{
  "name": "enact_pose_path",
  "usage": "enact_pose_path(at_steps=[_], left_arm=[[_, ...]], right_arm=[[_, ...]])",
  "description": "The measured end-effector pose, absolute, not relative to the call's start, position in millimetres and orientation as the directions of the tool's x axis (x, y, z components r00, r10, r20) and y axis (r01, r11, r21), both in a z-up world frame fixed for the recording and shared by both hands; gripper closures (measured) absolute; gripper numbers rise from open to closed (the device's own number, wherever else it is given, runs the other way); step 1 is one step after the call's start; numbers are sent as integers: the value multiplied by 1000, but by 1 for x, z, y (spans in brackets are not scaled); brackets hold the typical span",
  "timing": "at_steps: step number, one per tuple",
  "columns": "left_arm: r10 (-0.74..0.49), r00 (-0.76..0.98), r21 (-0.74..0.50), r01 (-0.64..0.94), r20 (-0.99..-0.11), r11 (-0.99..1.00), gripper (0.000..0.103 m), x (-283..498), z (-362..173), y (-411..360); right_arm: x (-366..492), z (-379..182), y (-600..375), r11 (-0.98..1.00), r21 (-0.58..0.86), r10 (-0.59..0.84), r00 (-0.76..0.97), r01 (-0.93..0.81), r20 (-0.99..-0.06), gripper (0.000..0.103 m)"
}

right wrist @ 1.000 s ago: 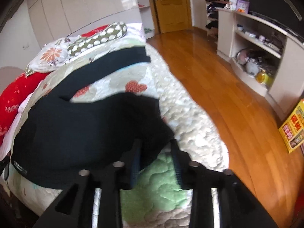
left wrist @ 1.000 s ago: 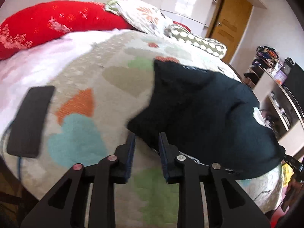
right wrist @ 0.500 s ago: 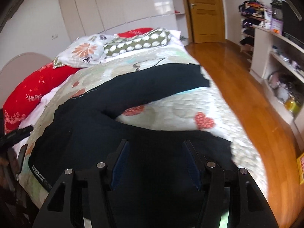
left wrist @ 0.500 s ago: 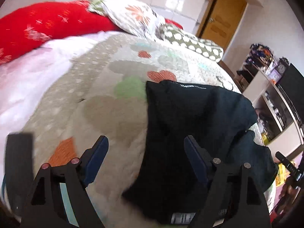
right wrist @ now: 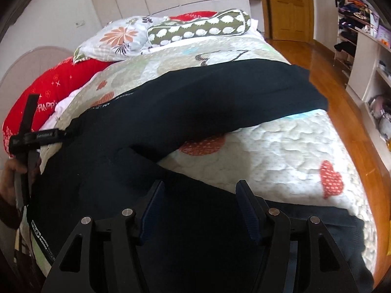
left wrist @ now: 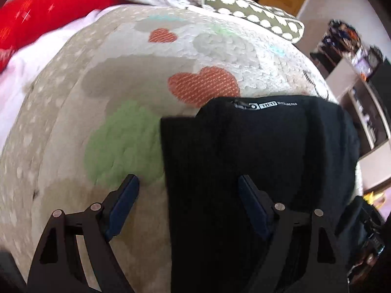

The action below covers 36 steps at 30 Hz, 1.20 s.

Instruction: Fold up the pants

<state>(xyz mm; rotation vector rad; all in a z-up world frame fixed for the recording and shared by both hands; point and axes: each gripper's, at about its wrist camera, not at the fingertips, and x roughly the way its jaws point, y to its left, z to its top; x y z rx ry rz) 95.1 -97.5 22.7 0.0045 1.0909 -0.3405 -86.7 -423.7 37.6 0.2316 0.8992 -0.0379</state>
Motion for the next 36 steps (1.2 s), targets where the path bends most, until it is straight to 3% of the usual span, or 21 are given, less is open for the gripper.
enact_pose_path(at_steps=[2, 5, 11, 13, 14, 16, 18, 21, 24, 36], left_arm=[[-272, 430, -143, 309, -861, 940, 62, 100, 24, -105], [-297, 424, -151, 343, -856, 927, 86, 109, 31, -108], [-276, 470, -141, 302, -839, 943, 88, 131, 39, -85], [-260, 472, -119, 309, -842, 944, 78, 129, 37, -84], [-247, 478, -95, 320, -843, 943, 68, 128, 37, -84], [-247, 495, -82, 331, -833, 940, 62, 126, 43, -82], [-272, 531, -95, 337, -803, 937, 38, 127, 57, -76], [-330, 569, -105, 391, -753, 914, 20, 136, 73, -81], [-337, 533, -51, 479, -776, 876, 14, 152, 74, -101], [-280, 381, 73, 696, -881, 715, 14, 190, 34, -158]], right_arm=[[-82, 38, -422, 975, 188, 73, 621, 122, -780, 39], [-79, 43, -421, 978, 183, 79, 624, 104, -777, 39], [-63, 69, -431, 989, 129, 49, 656, 74, -753, 36], [-46, 81, -436, 996, 68, 13, 670, 55, -742, 34], [-38, 86, -439, 998, 44, 3, 676, 43, -737, 33], [-11, 94, -444, 1000, -10, -9, 681, 2, -732, 25], [20, 95, -443, 997, -58, -6, 667, -56, -745, 24], [64, 84, -437, 974, -151, -14, 620, -169, -785, 24], [100, 73, -433, 940, -188, 15, 584, -286, -812, 24], [156, 40, -425, 815, -144, 115, 399, -562, -910, 20]])
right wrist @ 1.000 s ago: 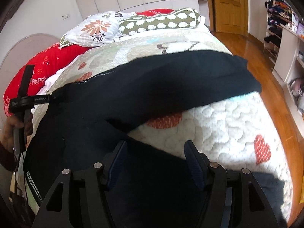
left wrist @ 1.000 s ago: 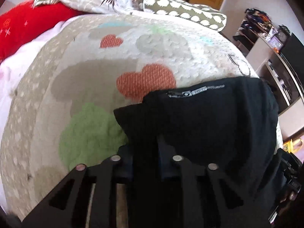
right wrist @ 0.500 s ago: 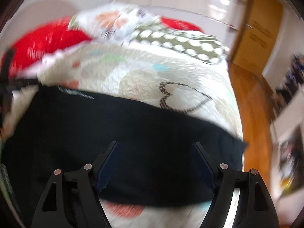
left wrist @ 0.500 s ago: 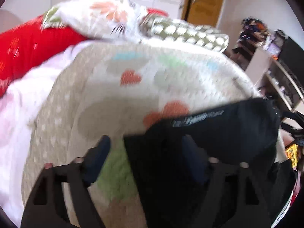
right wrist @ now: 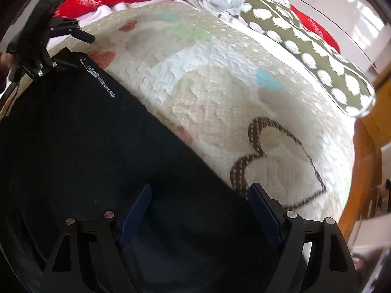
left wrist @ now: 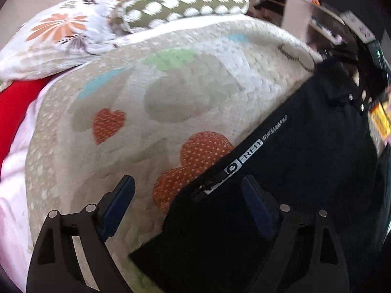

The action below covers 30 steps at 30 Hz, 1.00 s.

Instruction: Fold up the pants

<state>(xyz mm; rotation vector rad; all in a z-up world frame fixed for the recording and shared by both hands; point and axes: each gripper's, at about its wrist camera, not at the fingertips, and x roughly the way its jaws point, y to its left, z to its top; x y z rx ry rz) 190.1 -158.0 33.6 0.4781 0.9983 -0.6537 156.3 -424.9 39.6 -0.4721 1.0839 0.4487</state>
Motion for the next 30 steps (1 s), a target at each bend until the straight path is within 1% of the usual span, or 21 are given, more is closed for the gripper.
enact_pose_path(at_steps=[3, 6, 8, 9, 10, 11, 12, 13, 14, 15, 16, 18, 20, 24, 27, 29, 30], left_arm=[[-271, 376, 109, 737, -886, 667, 14, 188, 29, -170], [-277, 348, 100, 764, -896, 637, 13, 190, 25, -179], [-270, 326, 91, 774, -906, 627, 13, 192, 21, -186], [-271, 319, 87, 776, -908, 624, 13, 191, 21, -188], [-270, 318, 87, 778, -909, 623, 13, 191, 21, -190], [-267, 314, 88, 780, -911, 620, 18, 190, 21, -191], [-284, 290, 60, 789, -914, 611, 36, 188, 21, -191], [-304, 266, 33, 799, -915, 600, 46, 186, 23, -191], [-322, 256, 22, 812, -911, 583, 61, 181, 26, -192], [-313, 281, 55, 816, -907, 575, 66, 175, 27, -193], [-305, 299, 76, 815, -904, 574, 69, 171, 27, -194], [-306, 329, 92, 800, -893, 592, 76, 164, 30, -192], [-327, 357, 95, 789, -875, 607, 84, 153, 40, -186], [-394, 414, 96, 779, -820, 620, 84, 120, 80, -171], [-427, 459, 104, 766, -779, 634, 86, 84, 111, -157], [-456, 486, 115, 767, -745, 631, 86, 53, 131, -146], [-466, 502, 117, 762, -729, 637, 88, 33, 140, -139]], right_arm=[[169, 38, -430, 816, -140, 106, 383, -561, -917, 20], [184, 29, -431, 850, -64, 114, 300, -523, -947, 20], [186, 28, -428, 851, -56, 113, 287, -522, -951, 23], [185, 28, -427, 849, -53, 114, 282, -525, -953, 31], [182, 30, -425, 847, -47, 120, 276, -529, -953, 45], [176, 33, -420, 837, -49, 125, 277, -545, -953, 55], [170, 35, -416, 825, -63, 121, 285, -561, -951, 74], [161, 36, -409, 808, -101, 96, 300, -581, -949, 85], [156, 36, -405, 800, -126, 78, 310, -586, -947, 91], [151, 37, -401, 797, -148, 61, 321, -585, -945, 97], [144, 39, -397, 797, -184, 33, 345, -575, -938, 98], [132, 49, -396, 803, -214, 21, 384, -556, -923, 98], [112, 67, -394, 806, -256, 10, 445, -533, -896, 98], [58, 116, -392, 825, -299, 25, 561, -479, -828, 98], [-3, 153, -386, 836, -316, 46, 632, -449, -774, 98], [-39, 166, -379, 833, -327, 57, 657, -446, -751, 98], [-58, 169, -375, 834, -322, 70, 665, -448, -743, 98]])
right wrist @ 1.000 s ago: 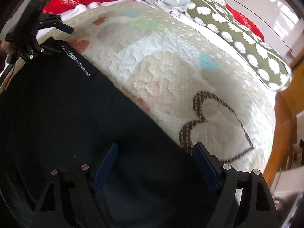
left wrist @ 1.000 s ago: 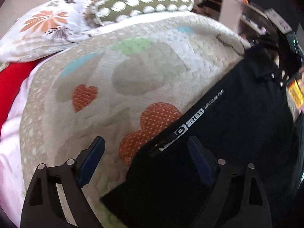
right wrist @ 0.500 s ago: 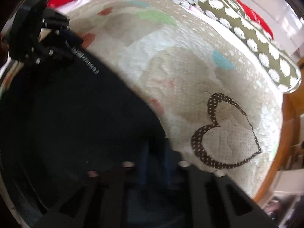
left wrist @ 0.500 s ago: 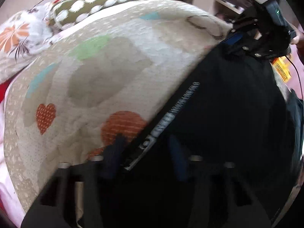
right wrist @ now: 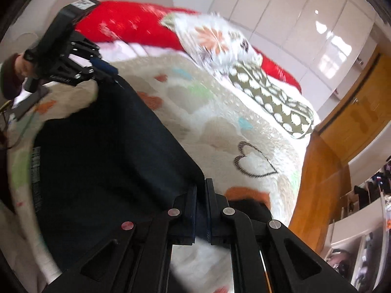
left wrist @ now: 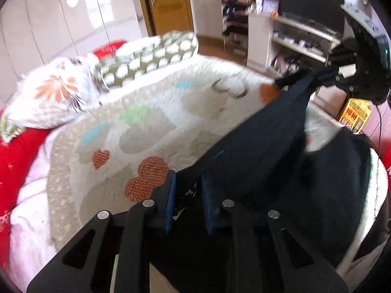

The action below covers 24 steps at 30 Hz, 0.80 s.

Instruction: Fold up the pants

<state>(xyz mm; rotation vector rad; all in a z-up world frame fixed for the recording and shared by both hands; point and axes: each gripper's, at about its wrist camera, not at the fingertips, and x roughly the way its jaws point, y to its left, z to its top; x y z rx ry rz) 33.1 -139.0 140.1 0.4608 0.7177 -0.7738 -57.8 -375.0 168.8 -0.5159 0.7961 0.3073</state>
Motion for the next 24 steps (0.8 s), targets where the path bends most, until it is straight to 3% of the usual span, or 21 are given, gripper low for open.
enact_pose_path(at_steps=[4, 7, 13, 17, 22, 24], left_arm=[[-516, 509, 93, 768, -689, 633, 89, -34, 158, -116], [-541, 466, 6, 761, -701, 648, 93, -77, 145, -99], [-558, 396, -148, 704, -729, 694, 93, -97, 96, -109], [-588, 388, -270, 621, -710, 736, 94, -100, 81, -96], [-550, 424, -246, 585, -719, 773, 93, -123, 84, -68], [-534, 454, -251, 546, -714, 800, 85, -126, 86, -53]], right_arm=[[-145, 165, -363, 852, -250, 137, 657, -460, -741, 98], [-195, 138, -354, 862, -154, 203, 607, -484, -768, 99], [-224, 51, -345, 918, 0, 226, 523, -397, -822, 98], [-226, 50, -359, 944, 132, 284, 540, -302, -792, 94], [-228, 95, -380, 961, 174, 274, 685, -212, -675, 44], [-213, 97, -381, 976, 156, 220, 712, -155, -667, 42]])
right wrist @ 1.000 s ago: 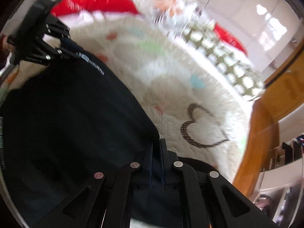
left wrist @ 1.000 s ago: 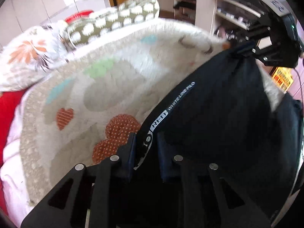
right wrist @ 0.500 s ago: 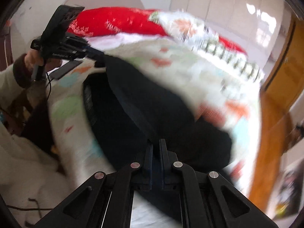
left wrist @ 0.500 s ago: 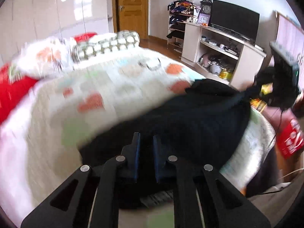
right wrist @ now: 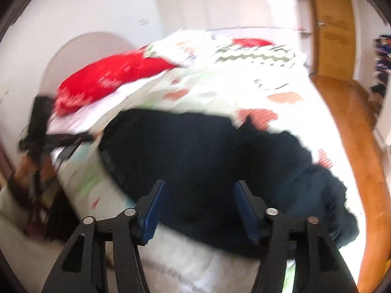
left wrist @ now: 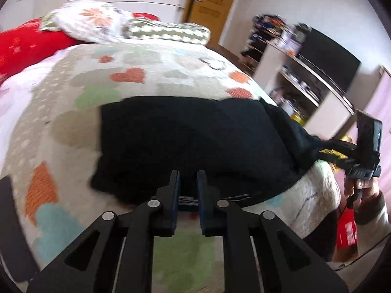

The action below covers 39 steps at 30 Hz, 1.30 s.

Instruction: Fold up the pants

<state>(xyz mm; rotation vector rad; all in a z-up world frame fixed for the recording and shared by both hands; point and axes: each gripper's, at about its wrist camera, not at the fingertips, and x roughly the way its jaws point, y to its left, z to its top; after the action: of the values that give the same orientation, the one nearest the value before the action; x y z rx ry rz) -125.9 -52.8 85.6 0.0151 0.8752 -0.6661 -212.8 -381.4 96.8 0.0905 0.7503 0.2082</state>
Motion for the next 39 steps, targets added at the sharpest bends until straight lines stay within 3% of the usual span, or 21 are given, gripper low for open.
enact_pose_path(at_steps=[1, 3, 4, 7, 9, 11, 12, 13, 14, 15, 16, 17, 18, 20, 24, 32, 36, 38, 39], left_arm=[[-528, 464, -256, 529, -711, 809, 79, -126, 86, -48], [-501, 516, -253, 477, -695, 842, 39, -123, 90, -38], [-486, 537, -249, 454, -690, 855, 33, -120, 90, -36], [-443, 580, -245, 389, -684, 888, 28, -105, 90, -33], [-408, 592, -248, 336, -695, 909, 18, -90, 83, -36], [-376, 587, -247, 289, -717, 925, 19, -75, 71, -41], [-375, 573, -255, 282, -728, 925, 19, -68, 65, -46], [-380, 562, -261, 283, -735, 923, 19, -64, 61, -49], [-390, 543, -264, 298, -743, 917, 19, -61, 55, -55], [-399, 526, -257, 323, -751, 911, 30, -59, 51, -63], [-400, 520, -247, 340, -755, 907, 42, -60, 49, -68], [-387, 517, -223, 351, -764, 909, 66, -62, 48, -73], [-381, 516, -210, 359, -767, 909, 77, -64, 48, -74], [-415, 511, -243, 371, -753, 896, 88, -69, 54, -66], [-437, 518, -277, 359, -735, 891, 99, -80, 64, -46], [-449, 502, -286, 369, -740, 884, 99, -93, 60, -44], [-443, 502, -281, 368, -743, 887, 99, -95, 60, -41], [-446, 507, -293, 356, -738, 888, 98, -94, 61, -36], [-448, 513, -304, 342, -732, 889, 96, -92, 63, -32]], right_arm=[[-199, 95, -379, 986, 122, 166, 714, -114, -681, 42], [-178, 90, -373, 996, 66, 92, 712, -64, -696, 42], [-161, 84, -368, 999, 38, 54, 706, -39, -706, 42], [-126, 61, -363, 1000, -3, -13, 667, 16, -745, 42], [-112, 45, -364, 999, -4, -27, 642, 38, -766, 44], [-106, 36, -368, 999, -13, -40, 636, 48, -770, 57], [-110, 36, -373, 998, 20, -19, 643, 54, -766, 68], [-114, 40, -382, 995, 89, 32, 648, 55, -761, 87], [-119, 43, -388, 991, 119, 53, 655, 58, -754, 93], [-128, 51, -396, 990, 120, 36, 668, 80, -743, 101], [-137, 58, -402, 988, 116, 18, 681, 99, -732, 101], [-151, 70, -413, 981, 156, 32, 704, 113, -709, 101], [-165, 80, -423, 972, 202, 54, 727, 118, -684, 101], [-193, 95, -444, 964, 212, 19, 752, 161, -658, 101], [-232, 93, -471, 948, 199, -48, 727, 250, -685, 101], [-246, 71, -470, 946, 145, -76, 634, 289, -770, 98], [-269, 53, -489, 914, 204, -59, 612, 351, -788, 100], [-279, 56, -491, 907, 238, -40, 633, 348, -773, 96], [-282, 60, -492, 907, 238, -39, 632, 347, -774, 88]])
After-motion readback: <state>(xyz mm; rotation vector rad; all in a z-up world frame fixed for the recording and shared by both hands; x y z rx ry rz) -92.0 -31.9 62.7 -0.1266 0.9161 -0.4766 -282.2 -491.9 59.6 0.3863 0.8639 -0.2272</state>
